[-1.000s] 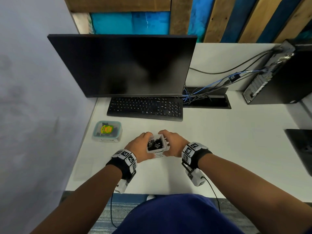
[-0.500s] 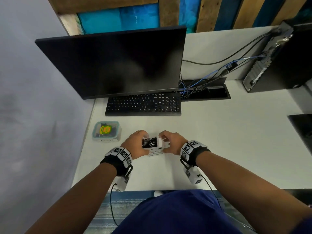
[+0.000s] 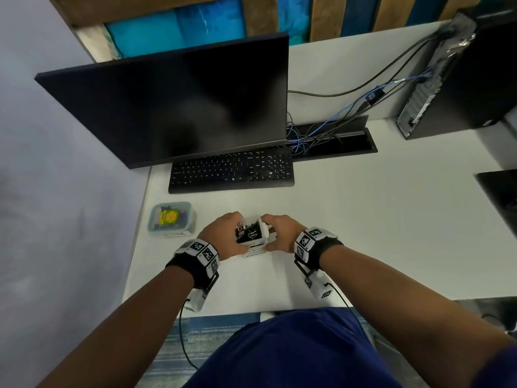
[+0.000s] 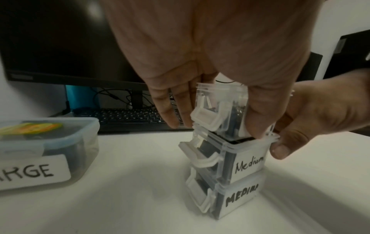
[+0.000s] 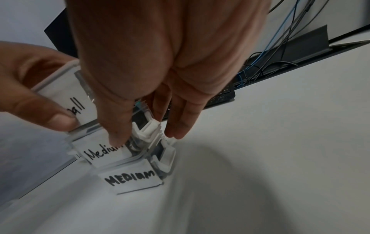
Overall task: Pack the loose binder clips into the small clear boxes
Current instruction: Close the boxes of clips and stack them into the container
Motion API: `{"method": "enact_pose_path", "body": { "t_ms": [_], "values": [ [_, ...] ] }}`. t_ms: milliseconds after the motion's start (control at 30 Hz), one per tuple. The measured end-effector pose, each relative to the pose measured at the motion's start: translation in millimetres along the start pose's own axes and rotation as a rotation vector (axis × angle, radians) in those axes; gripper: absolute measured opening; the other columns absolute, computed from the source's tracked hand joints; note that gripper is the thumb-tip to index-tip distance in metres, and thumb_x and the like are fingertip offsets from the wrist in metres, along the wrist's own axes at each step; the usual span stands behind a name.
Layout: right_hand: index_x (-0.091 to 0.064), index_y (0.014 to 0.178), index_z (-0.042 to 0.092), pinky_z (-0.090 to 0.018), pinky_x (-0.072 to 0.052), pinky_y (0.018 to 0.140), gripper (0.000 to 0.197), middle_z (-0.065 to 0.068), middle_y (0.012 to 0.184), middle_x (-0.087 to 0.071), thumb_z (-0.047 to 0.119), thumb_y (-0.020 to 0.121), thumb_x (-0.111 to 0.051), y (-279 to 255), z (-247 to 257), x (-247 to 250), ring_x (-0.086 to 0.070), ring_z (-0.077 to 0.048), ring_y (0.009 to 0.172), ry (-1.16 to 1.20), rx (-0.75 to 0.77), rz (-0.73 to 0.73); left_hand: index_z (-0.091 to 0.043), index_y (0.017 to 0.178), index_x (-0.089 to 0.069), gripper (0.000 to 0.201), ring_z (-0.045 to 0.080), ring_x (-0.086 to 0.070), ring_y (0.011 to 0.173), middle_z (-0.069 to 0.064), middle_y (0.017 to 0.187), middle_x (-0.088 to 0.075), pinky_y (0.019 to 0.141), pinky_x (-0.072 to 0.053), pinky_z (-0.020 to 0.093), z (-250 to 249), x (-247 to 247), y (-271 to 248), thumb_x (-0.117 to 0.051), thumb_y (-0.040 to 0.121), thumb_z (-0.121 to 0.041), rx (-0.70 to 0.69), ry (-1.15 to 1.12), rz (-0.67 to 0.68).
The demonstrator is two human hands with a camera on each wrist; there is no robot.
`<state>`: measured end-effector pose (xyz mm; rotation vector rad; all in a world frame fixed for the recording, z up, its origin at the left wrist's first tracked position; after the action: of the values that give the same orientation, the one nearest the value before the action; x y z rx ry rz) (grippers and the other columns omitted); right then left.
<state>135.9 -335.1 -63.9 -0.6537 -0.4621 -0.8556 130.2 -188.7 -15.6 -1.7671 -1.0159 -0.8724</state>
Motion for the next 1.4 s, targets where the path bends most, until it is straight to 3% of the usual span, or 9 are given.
{"method": "enact_pose_path", "body": {
  "t_ms": [167, 300, 367, 567, 833, 967, 1100, 1233, 1400],
  "values": [
    [-0.049, 0.13, 0.024, -0.036, -0.054, 0.087, 0.062, -0.002, 0.11, -0.067, 0.022, 0.076, -0.079, -1, 0, -3, -0.064, -0.02, 0.098, 0.002, 0.018, 0.014, -0.022, 0.113, -0.049, 0.056, 0.016, -0.052, 0.102, -0.005, 0.109, -0.052, 0.084, -0.046, 0.03, -8, -1, 2, -0.076, 0.068, -0.04, -0.023, 0.118, 0.012],
    [-0.05, 0.125, 0.02, -0.038, -0.054, 0.082, 0.056, -0.004, 0.103, -0.065, 0.022, 0.075, -0.078, 0, 4, -4, -0.063, -0.021, 0.09, -0.049, 0.038, 0.027, -0.026, 0.136, -0.037, 0.08, 0.017, -0.05, 0.108, -0.003, 0.118, -0.05, 0.091, -0.047, 0.036, -13, -3, 1, -0.075, 0.067, -0.042, -0.065, 0.108, 0.061],
    [-0.051, 0.12, 0.018, -0.041, -0.055, 0.08, 0.053, -0.004, 0.1, -0.064, 0.022, 0.074, -0.077, 0, 6, -5, -0.062, -0.021, 0.086, -0.062, 0.036, 0.032, -0.028, 0.14, -0.035, 0.085, 0.017, -0.048, 0.109, -0.004, 0.121, -0.048, 0.093, -0.046, 0.037, -20, -3, 0, -0.077, 0.067, -0.045, -0.106, 0.098, 0.05],
    [-0.051, 0.119, 0.015, -0.04, -0.054, 0.078, 0.054, -0.005, 0.099, -0.064, 0.021, 0.073, -0.079, 1, 6, -3, -0.062, -0.021, 0.087, -0.08, 0.03, 0.036, -0.021, 0.124, -0.049, 0.058, 0.017, -0.055, 0.104, -0.003, 0.114, -0.056, 0.086, -0.044, 0.027, -32, -2, 3, -0.073, 0.074, -0.037, -0.126, 0.134, -0.005],
    [-0.053, 0.118, 0.014, -0.04, -0.056, 0.074, 0.056, -0.005, 0.095, -0.066, 0.025, 0.07, -0.079, 2, 8, 1, -0.063, -0.022, 0.084, -0.113, 0.006, 0.05, -0.02, 0.127, -0.049, 0.061, 0.017, -0.057, 0.108, -0.003, 0.122, -0.059, 0.087, -0.042, 0.025, -33, -1, 2, -0.073, 0.074, -0.038, -0.095, 0.086, -0.036],
    [-0.055, 0.118, 0.015, -0.029, -0.05, 0.07, 0.053, -0.002, 0.097, -0.065, 0.022, 0.072, -0.08, -1, 6, 1, -0.061, -0.018, 0.084, -0.08, -0.001, 0.03, -0.02, 0.126, -0.047, 0.061, 0.014, -0.055, 0.11, -0.005, 0.125, -0.056, 0.085, -0.038, 0.021, -32, -5, 0, -0.073, 0.075, -0.039, -0.096, 0.024, -0.049],
    [-0.057, 0.111, 0.015, -0.038, -0.056, 0.075, 0.049, 0.0, 0.095, -0.066, 0.024, 0.069, -0.079, -2, 7, 1, -0.064, -0.019, 0.084, -0.068, -0.01, 0.025, -0.021, 0.125, -0.047, 0.06, 0.014, -0.055, 0.108, -0.005, 0.123, -0.057, 0.083, -0.038, 0.022, -34, -6, 0, -0.072, 0.076, -0.044, -0.117, 0.008, -0.05],
    [-0.055, 0.114, 0.014, -0.034, -0.054, 0.069, 0.049, -0.003, 0.093, -0.064, 0.021, 0.071, -0.078, -3, 10, 1, -0.061, -0.019, 0.08, -0.064, 0.003, 0.028, -0.021, 0.127, -0.046, 0.062, 0.014, -0.053, 0.111, -0.005, 0.126, -0.056, 0.089, -0.043, 0.026, -31, -7, -1, -0.071, 0.076, -0.047, -0.132, 0.019, -0.006],
    [-0.058, 0.118, 0.014, -0.034, -0.054, 0.079, 0.049, -0.003, 0.105, -0.061, 0.019, 0.073, -0.077, -6, 9, 2, -0.06, -0.019, 0.089, -0.052, 0.011, -0.008, -0.022, 0.125, -0.047, 0.064, 0.014, -0.056, 0.111, -0.007, 0.125, -0.057, 0.092, -0.046, 0.029, -22, -7, 4, -0.076, 0.072, -0.043, -0.076, -0.008, 0.003]
  ]
}}
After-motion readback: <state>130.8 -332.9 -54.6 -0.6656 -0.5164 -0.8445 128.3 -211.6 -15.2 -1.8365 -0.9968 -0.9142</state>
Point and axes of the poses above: each hand's wrist, its own y-axis towards the middle knuckle, its own x-axis out of the back of the hand, z = x × y, the point moved 8 cm from there along y, towards the middle knuckle
